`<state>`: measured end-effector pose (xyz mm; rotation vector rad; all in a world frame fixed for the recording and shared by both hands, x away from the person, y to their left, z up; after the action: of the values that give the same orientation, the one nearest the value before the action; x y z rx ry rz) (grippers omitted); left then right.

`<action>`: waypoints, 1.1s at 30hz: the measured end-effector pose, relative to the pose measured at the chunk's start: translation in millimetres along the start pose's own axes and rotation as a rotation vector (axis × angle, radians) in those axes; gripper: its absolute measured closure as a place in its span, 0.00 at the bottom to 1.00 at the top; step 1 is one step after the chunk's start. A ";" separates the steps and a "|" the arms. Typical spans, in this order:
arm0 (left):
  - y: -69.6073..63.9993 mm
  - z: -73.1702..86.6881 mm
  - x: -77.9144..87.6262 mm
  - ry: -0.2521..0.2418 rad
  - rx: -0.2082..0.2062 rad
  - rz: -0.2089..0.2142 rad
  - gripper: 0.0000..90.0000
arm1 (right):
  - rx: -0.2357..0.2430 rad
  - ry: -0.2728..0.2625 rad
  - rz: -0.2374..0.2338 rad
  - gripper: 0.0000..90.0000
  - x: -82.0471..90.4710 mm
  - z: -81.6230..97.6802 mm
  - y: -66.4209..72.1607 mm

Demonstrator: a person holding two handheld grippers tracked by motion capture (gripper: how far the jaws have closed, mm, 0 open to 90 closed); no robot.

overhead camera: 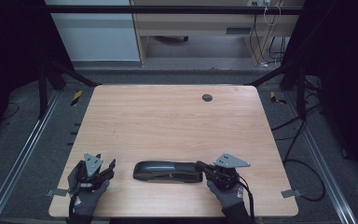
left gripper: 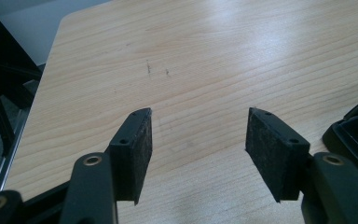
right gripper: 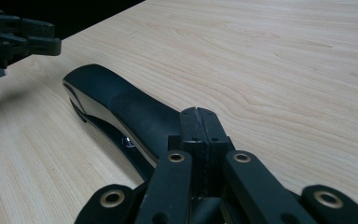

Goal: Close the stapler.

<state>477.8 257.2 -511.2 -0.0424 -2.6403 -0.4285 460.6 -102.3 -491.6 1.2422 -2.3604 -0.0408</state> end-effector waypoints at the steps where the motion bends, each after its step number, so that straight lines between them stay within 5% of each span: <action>1: -0.2 0.0 0.1 0.000 0.001 0.001 0.45 | 0.000 0.002 0.000 1.00 0.1 0.0 -0.1; 22: 0.5 0.1 -0.5 0.001 0.001 -0.003 0.45 | 0.037 0.007 0.047 1.00 -2.2 2.5 2.8; 33: 1.2 0.0 0.0 0.000 0.003 -0.003 0.45 | 0.017 -0.068 -0.011 1.00 3.2 -15.1 5.5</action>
<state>477.9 258.3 -510.9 -0.0370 -2.6414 -0.4254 461.1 -98.8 -475.7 1.2804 -2.4167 -0.0672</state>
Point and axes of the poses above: each handheld gripper's, and its own axes: x roughly backward along the jaws, z roughly out of its underside, y roughly to its left, the point moved 7 cm from there along -x, roughly forward along the jaws, and after that the axes turned 12 degrees about -z, right-handed, at the moved point
